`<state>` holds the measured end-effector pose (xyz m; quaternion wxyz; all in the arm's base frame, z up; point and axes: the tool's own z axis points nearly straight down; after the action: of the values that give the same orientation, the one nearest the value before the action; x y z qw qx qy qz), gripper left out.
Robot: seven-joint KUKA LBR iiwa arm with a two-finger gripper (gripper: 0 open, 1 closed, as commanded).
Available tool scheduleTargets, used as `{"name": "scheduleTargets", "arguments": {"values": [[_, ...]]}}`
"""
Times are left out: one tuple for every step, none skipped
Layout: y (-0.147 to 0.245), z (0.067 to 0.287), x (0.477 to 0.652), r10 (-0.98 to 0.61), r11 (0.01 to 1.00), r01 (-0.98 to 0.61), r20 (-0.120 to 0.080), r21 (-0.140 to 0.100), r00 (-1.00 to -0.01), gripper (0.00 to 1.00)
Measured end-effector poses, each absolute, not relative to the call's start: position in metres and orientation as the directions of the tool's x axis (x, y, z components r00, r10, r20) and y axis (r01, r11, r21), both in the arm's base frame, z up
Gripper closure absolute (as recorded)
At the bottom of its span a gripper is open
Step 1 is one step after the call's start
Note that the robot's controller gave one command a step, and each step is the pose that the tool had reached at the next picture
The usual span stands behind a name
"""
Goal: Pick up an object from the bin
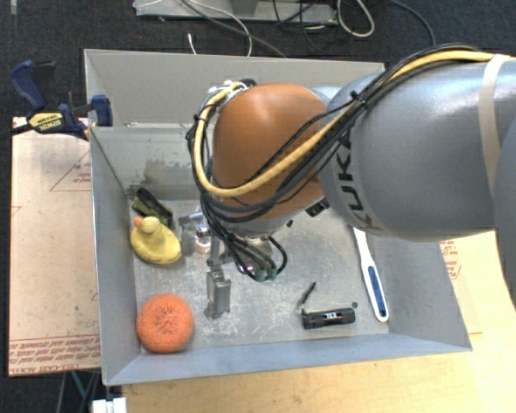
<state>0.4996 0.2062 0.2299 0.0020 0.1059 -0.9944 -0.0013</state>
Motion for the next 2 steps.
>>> {"name": "scheduleTargets", "arguments": {"values": [[0.223,0.167,0.493,-0.214,0.977,-0.214,0.004,0.004,-0.977,0.00],[0.222,0.140,0.499,-0.182,0.983,-0.182,0.012,0.004,-0.983,0.00]]}}
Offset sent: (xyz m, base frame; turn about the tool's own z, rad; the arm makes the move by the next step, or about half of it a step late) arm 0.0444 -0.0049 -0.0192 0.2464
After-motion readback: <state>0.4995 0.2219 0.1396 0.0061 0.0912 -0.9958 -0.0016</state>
